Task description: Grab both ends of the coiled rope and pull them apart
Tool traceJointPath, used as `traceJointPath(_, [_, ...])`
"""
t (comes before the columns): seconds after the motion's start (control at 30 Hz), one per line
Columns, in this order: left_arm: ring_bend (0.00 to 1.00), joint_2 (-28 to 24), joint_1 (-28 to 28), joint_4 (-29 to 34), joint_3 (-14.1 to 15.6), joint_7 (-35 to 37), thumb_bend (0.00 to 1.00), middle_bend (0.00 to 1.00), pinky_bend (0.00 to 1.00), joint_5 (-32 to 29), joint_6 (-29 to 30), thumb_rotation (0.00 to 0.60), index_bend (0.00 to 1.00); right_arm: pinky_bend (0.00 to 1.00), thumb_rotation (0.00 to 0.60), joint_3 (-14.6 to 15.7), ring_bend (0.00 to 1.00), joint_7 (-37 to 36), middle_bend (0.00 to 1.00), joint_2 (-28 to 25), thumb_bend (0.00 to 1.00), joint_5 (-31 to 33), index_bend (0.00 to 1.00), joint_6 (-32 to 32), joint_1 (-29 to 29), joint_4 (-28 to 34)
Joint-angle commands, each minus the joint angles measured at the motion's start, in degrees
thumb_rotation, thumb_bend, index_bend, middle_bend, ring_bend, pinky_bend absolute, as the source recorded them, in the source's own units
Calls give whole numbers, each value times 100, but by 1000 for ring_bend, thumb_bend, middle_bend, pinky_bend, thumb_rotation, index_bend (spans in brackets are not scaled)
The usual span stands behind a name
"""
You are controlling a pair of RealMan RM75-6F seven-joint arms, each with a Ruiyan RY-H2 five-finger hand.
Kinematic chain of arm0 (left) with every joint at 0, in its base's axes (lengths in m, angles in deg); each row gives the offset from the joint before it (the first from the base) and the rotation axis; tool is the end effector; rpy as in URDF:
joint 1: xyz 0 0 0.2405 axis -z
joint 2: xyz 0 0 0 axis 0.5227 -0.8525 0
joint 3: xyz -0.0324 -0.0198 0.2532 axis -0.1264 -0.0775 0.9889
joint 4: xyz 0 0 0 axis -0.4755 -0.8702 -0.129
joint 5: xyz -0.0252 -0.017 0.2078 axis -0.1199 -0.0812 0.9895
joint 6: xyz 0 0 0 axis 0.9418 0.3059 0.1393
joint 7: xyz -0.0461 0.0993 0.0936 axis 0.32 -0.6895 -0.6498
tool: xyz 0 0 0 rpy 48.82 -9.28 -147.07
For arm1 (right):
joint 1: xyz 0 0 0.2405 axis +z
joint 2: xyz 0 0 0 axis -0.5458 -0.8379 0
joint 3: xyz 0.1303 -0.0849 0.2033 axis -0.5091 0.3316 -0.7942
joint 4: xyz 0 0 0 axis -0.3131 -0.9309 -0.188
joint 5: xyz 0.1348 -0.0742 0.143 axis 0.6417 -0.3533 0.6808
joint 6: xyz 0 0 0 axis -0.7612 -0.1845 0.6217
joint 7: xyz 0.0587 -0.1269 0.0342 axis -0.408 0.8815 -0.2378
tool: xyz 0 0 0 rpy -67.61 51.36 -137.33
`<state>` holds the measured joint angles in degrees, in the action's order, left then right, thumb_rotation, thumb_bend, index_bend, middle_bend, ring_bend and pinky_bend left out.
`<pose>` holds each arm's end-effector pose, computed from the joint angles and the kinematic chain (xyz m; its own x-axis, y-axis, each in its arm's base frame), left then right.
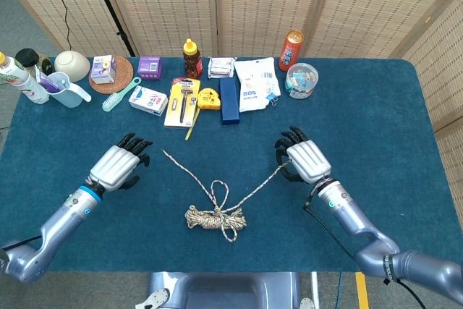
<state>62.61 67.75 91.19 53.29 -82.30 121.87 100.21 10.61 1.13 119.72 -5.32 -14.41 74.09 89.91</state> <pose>-0.1987 0.3238 0.0550 0.6463 0.2413 0.7239 0.7269 -0.4831 -0.4880 -0.1734 -0.3541 0.0255 0.3628 -0.2271 0.9038 -0.8675 -0.4366 0.2386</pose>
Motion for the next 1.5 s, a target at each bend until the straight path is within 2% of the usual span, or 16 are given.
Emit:
traceJointPath(0.03, [88, 244, 151, -198, -15, -74, 327, 144, 0, -80, -76, 600, 428, 48, 600, -3, 149, 6, 314, -7, 449, 3, 614, -9, -21, 5])
traceJointPath(0.23, [87, 717, 422, -533, -47, -218, 328, 144, 0, -191, -206, 600, 435, 48, 600, -13, 149, -11, 314, -38, 449, 12, 614, -14, -70, 9])
traceJointPath(0.8, [83, 1574, 897, -1174, -107, -595, 333, 144, 0, -420, -334, 600, 455, 48, 600, -16, 149, -144, 315, -80, 449, -8, 616, -24, -167, -63])
traceJointPath(1.0, [72, 2081, 1093, -1513, -150, -809, 331, 144, 0, -633, -359, 600, 457, 48, 600, 1, 149, -275, 315, -102, 450, -33, 616, -27, -225, -143])
traceJointPath(1.5, [64, 2561, 1221, -1924, -132, -886, 332, 144, 0, -919, -287, 600, 480, 48, 600, -4, 149, -409, 315, -116, 449, -86, 616, 23, -255, -238])
